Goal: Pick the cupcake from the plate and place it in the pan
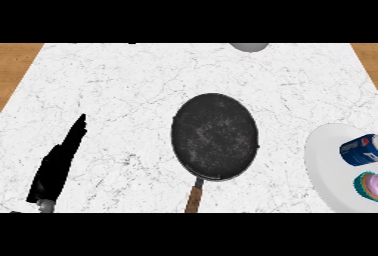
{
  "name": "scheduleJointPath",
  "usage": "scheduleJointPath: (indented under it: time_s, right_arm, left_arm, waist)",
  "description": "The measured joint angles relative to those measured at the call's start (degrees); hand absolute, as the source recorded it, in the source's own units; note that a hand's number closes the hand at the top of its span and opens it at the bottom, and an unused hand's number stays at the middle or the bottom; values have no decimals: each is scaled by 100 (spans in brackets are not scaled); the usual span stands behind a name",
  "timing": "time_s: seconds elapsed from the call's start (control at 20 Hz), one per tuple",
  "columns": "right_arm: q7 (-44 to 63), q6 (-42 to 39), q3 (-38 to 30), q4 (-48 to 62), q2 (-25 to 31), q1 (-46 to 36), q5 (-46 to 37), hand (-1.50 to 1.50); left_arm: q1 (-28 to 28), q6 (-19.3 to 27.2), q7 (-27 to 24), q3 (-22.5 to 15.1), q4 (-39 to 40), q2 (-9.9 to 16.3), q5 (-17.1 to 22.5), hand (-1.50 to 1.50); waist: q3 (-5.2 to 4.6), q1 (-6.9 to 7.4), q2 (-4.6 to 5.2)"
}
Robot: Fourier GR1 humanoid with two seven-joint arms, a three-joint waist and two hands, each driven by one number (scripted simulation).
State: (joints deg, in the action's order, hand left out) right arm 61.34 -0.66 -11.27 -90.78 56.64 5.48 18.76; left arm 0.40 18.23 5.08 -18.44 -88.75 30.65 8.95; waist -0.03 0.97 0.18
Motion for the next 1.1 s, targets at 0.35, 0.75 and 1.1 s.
scheduleJointPath:
  time_s: [0.35,0.75,1.1]
  right_arm:
    - [199,-317,619,542,70,-566,196,-150]
    - [230,-525,1120,1037,-126,-996,147,-150]
    - [350,-590,1415,1400,-147,-1234,161,-150]
  left_arm:
    - [-93,7,138,6,4,-187,-160,0]
    - [103,-161,26,190,-11,-250,-243,0]
    - [52,-284,66,337,46,-313,-309,0]
  waist:
    - [1,6,3]
    - [1,-16,-8]
    - [1,-33,-9]
